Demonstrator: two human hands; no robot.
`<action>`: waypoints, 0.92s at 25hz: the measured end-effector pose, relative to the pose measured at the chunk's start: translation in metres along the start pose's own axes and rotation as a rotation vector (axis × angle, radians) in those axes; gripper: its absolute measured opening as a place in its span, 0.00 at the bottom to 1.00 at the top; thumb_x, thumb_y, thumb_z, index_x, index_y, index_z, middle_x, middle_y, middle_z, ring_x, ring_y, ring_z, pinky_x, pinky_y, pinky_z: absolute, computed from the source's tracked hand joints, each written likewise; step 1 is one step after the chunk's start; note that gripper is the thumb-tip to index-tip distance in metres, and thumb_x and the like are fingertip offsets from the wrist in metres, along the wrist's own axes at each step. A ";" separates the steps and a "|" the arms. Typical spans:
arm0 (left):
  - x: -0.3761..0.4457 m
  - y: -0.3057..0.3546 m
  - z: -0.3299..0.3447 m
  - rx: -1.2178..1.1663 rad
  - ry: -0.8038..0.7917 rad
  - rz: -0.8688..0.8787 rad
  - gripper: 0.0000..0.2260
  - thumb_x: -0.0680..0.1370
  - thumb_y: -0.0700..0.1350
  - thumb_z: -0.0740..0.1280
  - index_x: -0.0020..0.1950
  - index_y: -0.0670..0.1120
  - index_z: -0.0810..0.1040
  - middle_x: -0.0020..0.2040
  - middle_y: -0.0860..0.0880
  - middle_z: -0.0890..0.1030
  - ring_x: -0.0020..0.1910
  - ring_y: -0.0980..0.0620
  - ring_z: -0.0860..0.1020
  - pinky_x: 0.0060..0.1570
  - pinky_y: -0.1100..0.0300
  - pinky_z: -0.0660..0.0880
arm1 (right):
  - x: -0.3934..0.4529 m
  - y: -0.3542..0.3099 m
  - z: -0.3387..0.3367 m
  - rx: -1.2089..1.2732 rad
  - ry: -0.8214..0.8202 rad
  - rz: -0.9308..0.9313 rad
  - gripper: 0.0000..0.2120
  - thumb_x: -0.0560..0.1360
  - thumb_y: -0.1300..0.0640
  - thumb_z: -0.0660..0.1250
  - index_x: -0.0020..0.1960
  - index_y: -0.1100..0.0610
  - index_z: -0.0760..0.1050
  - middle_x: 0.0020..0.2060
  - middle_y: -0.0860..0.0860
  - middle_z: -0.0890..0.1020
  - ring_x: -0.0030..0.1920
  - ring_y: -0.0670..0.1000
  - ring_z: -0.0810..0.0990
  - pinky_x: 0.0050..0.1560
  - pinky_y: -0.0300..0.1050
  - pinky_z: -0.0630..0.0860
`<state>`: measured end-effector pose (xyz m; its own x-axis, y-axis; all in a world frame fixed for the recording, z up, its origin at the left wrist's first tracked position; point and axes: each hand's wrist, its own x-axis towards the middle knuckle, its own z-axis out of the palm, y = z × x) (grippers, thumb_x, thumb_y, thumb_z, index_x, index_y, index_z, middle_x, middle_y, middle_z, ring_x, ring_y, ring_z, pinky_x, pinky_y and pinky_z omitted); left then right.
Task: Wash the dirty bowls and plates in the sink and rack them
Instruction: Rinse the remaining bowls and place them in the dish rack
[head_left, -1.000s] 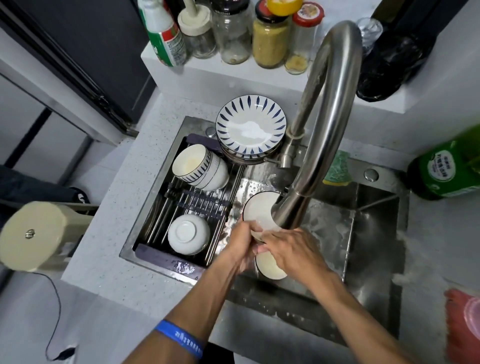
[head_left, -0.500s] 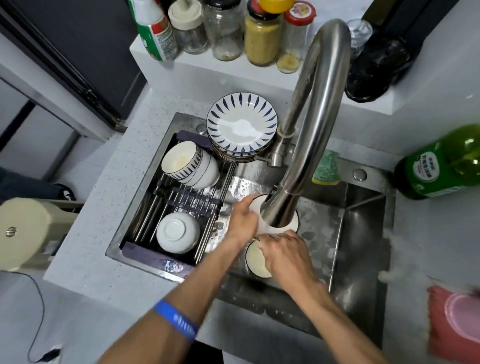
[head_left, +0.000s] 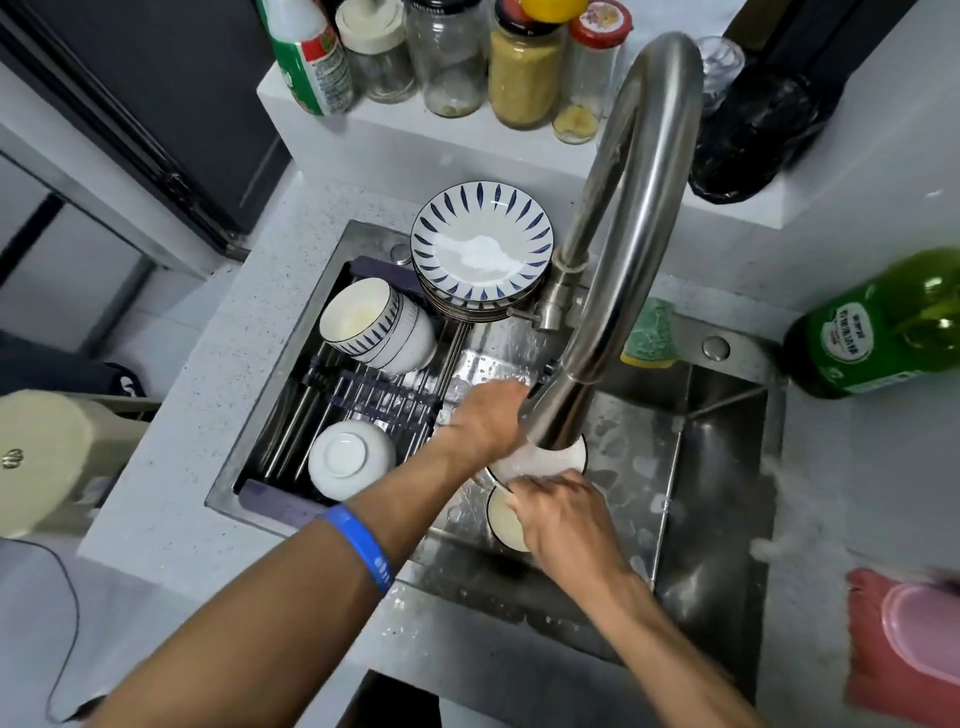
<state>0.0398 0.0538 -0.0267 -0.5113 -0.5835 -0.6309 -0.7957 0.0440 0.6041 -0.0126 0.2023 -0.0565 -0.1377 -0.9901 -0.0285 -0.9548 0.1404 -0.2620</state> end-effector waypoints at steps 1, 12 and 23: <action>0.003 -0.010 -0.002 -0.089 0.043 -0.038 0.11 0.78 0.39 0.65 0.60 0.42 0.78 0.52 0.43 0.81 0.53 0.42 0.80 0.54 0.51 0.78 | 0.005 -0.003 -0.003 0.037 0.044 0.023 0.05 0.72 0.56 0.64 0.39 0.52 0.78 0.30 0.48 0.82 0.31 0.52 0.80 0.38 0.44 0.72; -0.020 -0.044 -0.006 -1.238 0.020 -0.281 0.17 0.79 0.54 0.62 0.53 0.41 0.81 0.46 0.40 0.85 0.46 0.42 0.82 0.48 0.51 0.78 | 0.039 0.020 -0.016 0.226 -0.275 0.006 0.26 0.77 0.31 0.55 0.64 0.46 0.76 0.55 0.46 0.83 0.51 0.50 0.82 0.50 0.44 0.74; -0.025 -0.033 0.008 -0.616 0.014 -0.155 0.30 0.67 0.44 0.78 0.65 0.52 0.69 0.56 0.48 0.79 0.53 0.49 0.79 0.47 0.57 0.79 | 0.025 -0.021 0.006 2.314 0.093 0.891 0.19 0.61 0.61 0.66 0.52 0.61 0.77 0.45 0.57 0.84 0.42 0.53 0.83 0.49 0.47 0.75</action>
<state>0.0763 0.0733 -0.0343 -0.3975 -0.5564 -0.7296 -0.5248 -0.5143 0.6782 0.0052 0.1741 -0.0578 -0.2236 -0.7247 -0.6518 0.9304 0.0406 -0.3644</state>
